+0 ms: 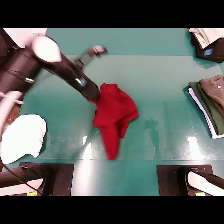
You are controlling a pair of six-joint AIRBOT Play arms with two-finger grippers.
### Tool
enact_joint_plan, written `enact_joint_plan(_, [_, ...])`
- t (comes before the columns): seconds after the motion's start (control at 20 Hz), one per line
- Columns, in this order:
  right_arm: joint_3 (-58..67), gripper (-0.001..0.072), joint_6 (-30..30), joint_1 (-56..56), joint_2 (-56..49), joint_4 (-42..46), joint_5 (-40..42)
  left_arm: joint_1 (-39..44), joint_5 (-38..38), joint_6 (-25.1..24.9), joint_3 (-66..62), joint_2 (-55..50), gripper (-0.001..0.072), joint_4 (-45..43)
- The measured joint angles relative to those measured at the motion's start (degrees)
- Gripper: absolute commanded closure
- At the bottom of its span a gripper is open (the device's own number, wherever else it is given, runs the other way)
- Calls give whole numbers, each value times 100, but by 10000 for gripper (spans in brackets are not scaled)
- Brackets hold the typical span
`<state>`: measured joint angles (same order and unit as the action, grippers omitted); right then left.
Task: Fold the shirts.
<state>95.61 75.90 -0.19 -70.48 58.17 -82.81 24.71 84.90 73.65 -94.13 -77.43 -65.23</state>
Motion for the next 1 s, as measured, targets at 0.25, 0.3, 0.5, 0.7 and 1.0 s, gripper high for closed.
enact_joint_plan(0.25, [-2,53,0,1082,-1316,-9,-243,-490,177,2,-669,546,683,-186])
enact_joint_plan(0.3, [-2,53,0,1360,-1635,-24,-184,-529,225,24,-704,584,682,-212])
enact_joint_plan(0.5, [-2,58,-20,2369,-2776,-481,238,-612,372,105,-730,660,682,-256])
enact_joint_plan(0.7, [-2,60,-72,3150,-3578,-1187,717,-629,476,129,-717,678,682,-271])
enact_joint_plan(1.0, [-2,680,-101,3829,-4133,-1672,1150,-636,531,146,-713,680,683,-273])
